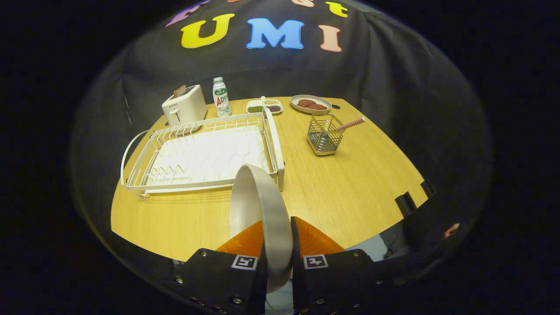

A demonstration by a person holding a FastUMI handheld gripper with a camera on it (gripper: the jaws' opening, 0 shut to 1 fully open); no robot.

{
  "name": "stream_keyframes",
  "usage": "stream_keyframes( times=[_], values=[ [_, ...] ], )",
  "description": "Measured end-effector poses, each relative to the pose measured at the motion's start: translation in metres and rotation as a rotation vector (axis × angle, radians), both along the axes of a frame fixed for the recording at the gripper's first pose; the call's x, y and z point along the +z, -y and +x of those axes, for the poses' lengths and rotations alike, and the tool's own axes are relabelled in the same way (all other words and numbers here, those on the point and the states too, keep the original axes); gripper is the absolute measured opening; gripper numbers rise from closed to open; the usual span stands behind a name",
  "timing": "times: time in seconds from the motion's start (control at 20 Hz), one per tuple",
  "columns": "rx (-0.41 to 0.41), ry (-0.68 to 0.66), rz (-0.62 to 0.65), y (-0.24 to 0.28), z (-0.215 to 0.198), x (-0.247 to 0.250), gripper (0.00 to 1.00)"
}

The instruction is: Take the plate from the dish rack, then take the spoon from the basket and place it into the plate.

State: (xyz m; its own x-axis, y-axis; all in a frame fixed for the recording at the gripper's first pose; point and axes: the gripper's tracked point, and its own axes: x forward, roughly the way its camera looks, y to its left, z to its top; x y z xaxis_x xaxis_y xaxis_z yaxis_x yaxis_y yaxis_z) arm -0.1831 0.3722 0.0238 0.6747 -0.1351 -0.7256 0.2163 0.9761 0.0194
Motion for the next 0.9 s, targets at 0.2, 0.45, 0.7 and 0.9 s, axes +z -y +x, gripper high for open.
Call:
stream_keyframes(
  times=[0.2, 0.45, 0.7, 0.9],
  values=[
    [-0.048, -0.018, 0.204, -0.015, 0.005, -0.022, 0.23],
    [-0.134, -0.048, 0.448, -0.030, 0.002, -0.049, 0.23],
    [-0.177, -0.055, 0.591, -0.039, 0.009, -0.078, 0.23],
    [-0.177, -0.074, 0.616, -0.040, 0.012, -0.090, 0.27]
  ],
)
